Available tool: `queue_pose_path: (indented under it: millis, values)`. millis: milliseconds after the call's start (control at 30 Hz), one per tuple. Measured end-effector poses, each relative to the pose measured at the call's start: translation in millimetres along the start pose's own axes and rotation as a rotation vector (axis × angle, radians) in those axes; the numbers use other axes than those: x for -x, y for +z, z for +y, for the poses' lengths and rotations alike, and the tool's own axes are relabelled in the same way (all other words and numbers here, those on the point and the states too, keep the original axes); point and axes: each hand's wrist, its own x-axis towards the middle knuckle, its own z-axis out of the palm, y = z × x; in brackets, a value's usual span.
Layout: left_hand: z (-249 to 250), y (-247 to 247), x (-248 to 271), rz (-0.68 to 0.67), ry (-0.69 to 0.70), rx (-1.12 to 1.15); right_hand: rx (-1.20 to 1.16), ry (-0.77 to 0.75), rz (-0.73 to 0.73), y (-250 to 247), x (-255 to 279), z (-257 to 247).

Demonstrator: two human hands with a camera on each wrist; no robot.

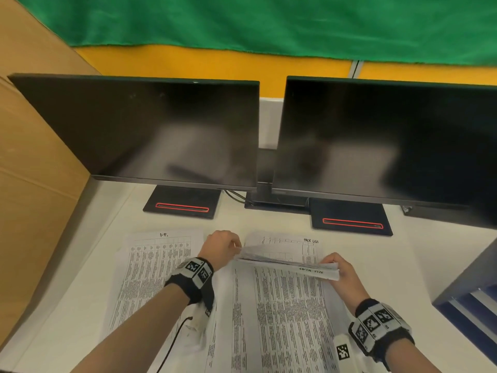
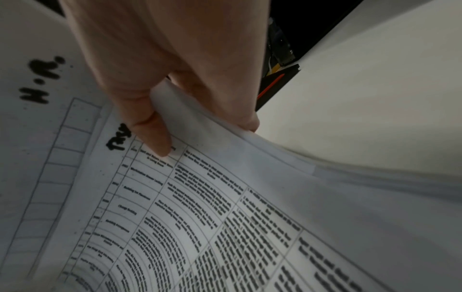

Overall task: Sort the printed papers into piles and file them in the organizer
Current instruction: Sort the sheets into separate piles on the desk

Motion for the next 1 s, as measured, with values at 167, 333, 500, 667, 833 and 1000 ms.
queue_pose_path:
  millis: [167,333,500,667,833,1000]
  values:
    - [0.5,-9.9,10.5,-0.209,0.049,0.567,-0.057,0.112,-0.069,-3.2,-1.5,2.8]
    - [15.8,-19.7,15.5,-0.474,0.130,0.665,-0.054,0.156,-0.138,-10.9,-8.4,5.3]
    - [24.0,-21.3,4.3,-0.640,0.033,0.601,-0.026,0.103,-0.180,-12.1,-4.0,1.7]
    - [45.0,-12.7,-25.0,-0.412,-0.051,0.367,0.042,0.084,-0.157,-10.2,0.6,-1.7]
    - [57.2,12.7,-42.7,-0.382,-0.100,0.025,0.065,0.048,-0.123,-6.4,2.8,-1.8]
    - [57.0,15.1,-24.4,-0.126,0.063,0.012,0.194,0.014,0.014,-6.4,4.5,8.0]
